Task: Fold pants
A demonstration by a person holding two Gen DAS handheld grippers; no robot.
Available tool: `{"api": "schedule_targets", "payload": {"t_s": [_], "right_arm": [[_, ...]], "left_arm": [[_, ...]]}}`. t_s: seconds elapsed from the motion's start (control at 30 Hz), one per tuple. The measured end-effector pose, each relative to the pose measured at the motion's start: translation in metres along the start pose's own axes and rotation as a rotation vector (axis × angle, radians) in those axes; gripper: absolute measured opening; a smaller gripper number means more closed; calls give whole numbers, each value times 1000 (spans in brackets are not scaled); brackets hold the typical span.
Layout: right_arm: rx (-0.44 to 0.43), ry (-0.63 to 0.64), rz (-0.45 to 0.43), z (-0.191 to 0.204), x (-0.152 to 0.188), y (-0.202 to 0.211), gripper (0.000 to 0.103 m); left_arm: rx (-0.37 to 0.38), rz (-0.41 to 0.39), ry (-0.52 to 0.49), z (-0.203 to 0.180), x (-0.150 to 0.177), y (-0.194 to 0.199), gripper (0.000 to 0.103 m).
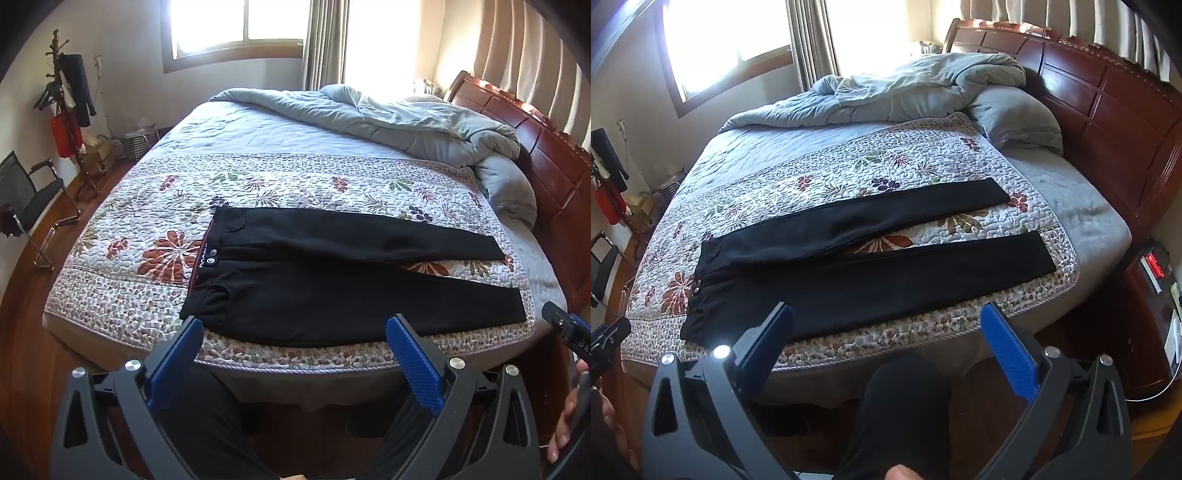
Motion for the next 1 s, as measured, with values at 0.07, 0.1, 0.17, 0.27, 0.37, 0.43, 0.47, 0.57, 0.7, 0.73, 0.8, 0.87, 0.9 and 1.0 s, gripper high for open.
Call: {"api": "schedule_targets", "payload": {"t_s": [0.07, 0.1, 0.17, 0.27, 0.37, 0.43, 0.47, 0.57, 0.7, 0.73, 0.8, 0.87, 0.9, 1.0], "right_arm": [[9, 4, -2, 0, 0, 0, 101], [9, 3, -9, 0, 0, 1, 101], [9, 0, -6, 1, 0, 1, 101], [7, -3, -3, 1, 0, 2, 101], [2, -7, -1, 0, -1, 1, 101], [3, -7, 1, 1, -3, -2, 101], [2, -8, 2, 2, -2, -1, 101], [-4, -11, 2, -1, 0, -3, 101], [-4, -11, 1, -1, 1, -3, 101], [-4, -12, 2, -1, 1, -3, 101], [-6, -13, 3, -2, 2, -3, 101], [-3, -11, 3, -2, 2, -4, 101], [-3, -11, 2, -2, 2, -5, 101], [-2, -11, 4, -1, 2, -5, 101]], "left_arm": [[11, -8, 6, 1, 0, 1, 99], [10, -8, 5, 2, 0, 1, 99], [10, -7, 3, 3, 0, 2, 99], [12, -7, -1, 6, 0, 5, 99], [2, -5, 3, -1, 4, -3, 99], [1, -5, 1, 0, 5, -3, 99], [-3, -5, 0, -2, 4, -1, 99], [-4, -3, -1, -2, 6, -2, 99], [-6, 3, -3, -4, 3, -3, 99], [-6, 4, -3, -4, 3, -3, 99], [-5, 3, -4, -4, 3, -3, 99], [-4, 4, -4, -4, 2, -3, 99], [-4, 4, -3, -4, 2, -3, 99], [-4, 4, -3, -4, 2, -3, 99]]}}
Point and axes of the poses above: each gripper's, at about its wrist camera, not at the fingertips, and y roughly against the way its jaws point, z to its left, x to its underside, the point moved 6 cm from there along -y, roughly the way its jaws point, and after that the axes turned 15 degrees about y, right-handed, at the moved point
